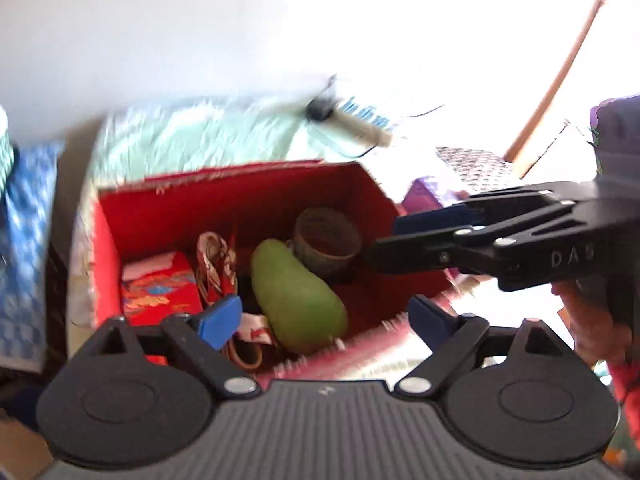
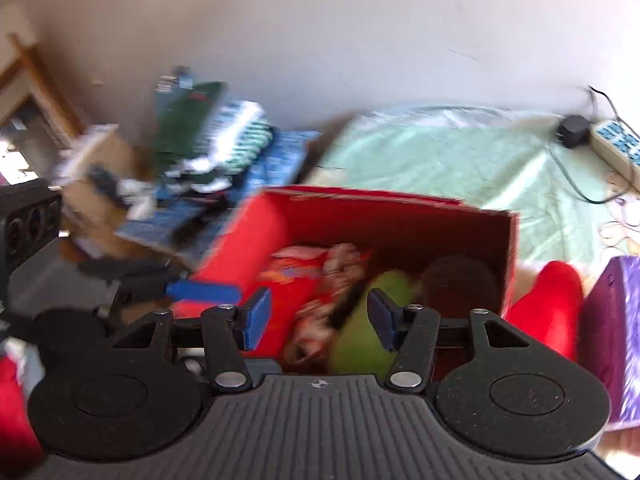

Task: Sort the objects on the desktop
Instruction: 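Lower the green plush into the box and open the right gripper, then move the open right gripper down to the brown pinecone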

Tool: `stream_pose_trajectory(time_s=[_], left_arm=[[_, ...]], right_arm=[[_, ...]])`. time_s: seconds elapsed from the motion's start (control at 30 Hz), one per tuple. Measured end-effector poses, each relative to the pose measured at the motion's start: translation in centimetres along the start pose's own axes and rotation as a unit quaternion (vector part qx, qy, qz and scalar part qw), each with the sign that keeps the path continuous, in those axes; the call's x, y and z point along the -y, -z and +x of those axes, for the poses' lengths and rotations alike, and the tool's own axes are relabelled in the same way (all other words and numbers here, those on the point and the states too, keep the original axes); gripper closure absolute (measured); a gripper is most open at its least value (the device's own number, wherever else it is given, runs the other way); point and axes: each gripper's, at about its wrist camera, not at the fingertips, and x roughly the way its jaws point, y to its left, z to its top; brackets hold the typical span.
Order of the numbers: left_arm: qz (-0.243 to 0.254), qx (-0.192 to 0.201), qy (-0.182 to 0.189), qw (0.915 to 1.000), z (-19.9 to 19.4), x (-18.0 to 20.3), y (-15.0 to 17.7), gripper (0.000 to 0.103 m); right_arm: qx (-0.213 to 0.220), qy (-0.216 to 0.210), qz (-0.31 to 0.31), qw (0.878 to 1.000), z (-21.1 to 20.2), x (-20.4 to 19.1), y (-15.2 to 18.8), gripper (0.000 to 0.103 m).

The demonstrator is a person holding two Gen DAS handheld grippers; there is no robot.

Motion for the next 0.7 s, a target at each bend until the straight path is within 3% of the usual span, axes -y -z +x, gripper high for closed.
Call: stream_pose_trajectory(time_s=[0.1, 0.2, 0.37, 0.53, 0.7], left_arm=[[0.037, 0.009, 0.001, 0.9993, -2.0, 1.6, 3.1, 0.007], [0.028, -0.027, -0.002, 0.9993, -1.1, 1.9, 6.4, 0.007], [-0.037, -0.066, -0.013, 0.997, 2.5, 1.4, 9.7, 0.007], [-0.064, -0.082, -0.031, 0.9941, 5.6, 1.1, 11.3, 0.003], [-0.059, -0.1, -0.046, 0.9921, 8.1, 1.3, 11.7, 0.003]], right_arm=[[-0.013, -0.046, -0.008, 0.999, -1.1, -0.8, 2.7, 0.046], [-0.052, -0.068, -0.004, 0.996, -0.3, -1.4, 5.3, 0.046], [-0.116, -0.043, 0.042, 0.991, 3.2, -0.7, 8.1, 0.047], [-0.131, -0.024, 0.118, 0.984, 4.6, 1.0, 9.0, 0.047], [-0.142, -0.003, 0.128, 0.981, 5.0, 0.7, 9.5, 0.047]])
